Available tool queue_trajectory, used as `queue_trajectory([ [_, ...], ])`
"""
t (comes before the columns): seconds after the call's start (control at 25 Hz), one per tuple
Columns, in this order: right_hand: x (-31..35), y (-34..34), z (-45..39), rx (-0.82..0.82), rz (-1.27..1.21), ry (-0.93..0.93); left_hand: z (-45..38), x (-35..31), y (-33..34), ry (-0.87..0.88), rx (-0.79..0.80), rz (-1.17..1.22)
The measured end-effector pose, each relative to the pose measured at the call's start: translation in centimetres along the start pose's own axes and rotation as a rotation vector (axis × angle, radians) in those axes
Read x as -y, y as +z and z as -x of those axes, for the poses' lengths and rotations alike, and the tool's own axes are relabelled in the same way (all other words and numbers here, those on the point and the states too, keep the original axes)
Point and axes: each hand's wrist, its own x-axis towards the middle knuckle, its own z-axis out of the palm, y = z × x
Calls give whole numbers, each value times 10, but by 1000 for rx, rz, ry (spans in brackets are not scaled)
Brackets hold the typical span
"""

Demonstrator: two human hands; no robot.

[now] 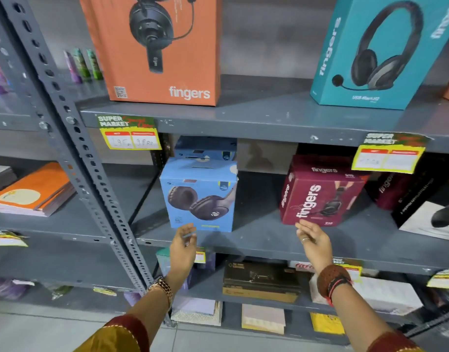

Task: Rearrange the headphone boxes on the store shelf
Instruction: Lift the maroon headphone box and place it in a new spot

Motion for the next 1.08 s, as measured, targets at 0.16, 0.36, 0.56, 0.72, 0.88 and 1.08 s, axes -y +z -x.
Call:
queue_trajectory([
  [0.16, -18, -68, -25, -54, 18, 5, 17, -13, 74, 57, 80, 26],
  [0.36, -19, -122, -71, -116, -32, 4, 22, -42, 165, 85, 113, 83],
  [0.56, 1, -128, -115, 22, -103, 29, 21, -83, 225, 56, 254, -2],
  [0.72, 9, -127, -126, 173, -76, 53, 11, -95, 251, -2, 390, -38],
  [0.88, 6, -129, -126, 134, -25, 29, 16, -93, 255, 33, 387, -67],
  [1.08, 12, -145, -94, 31, 136, -92, 36, -98, 225, 117, 460, -12],
])
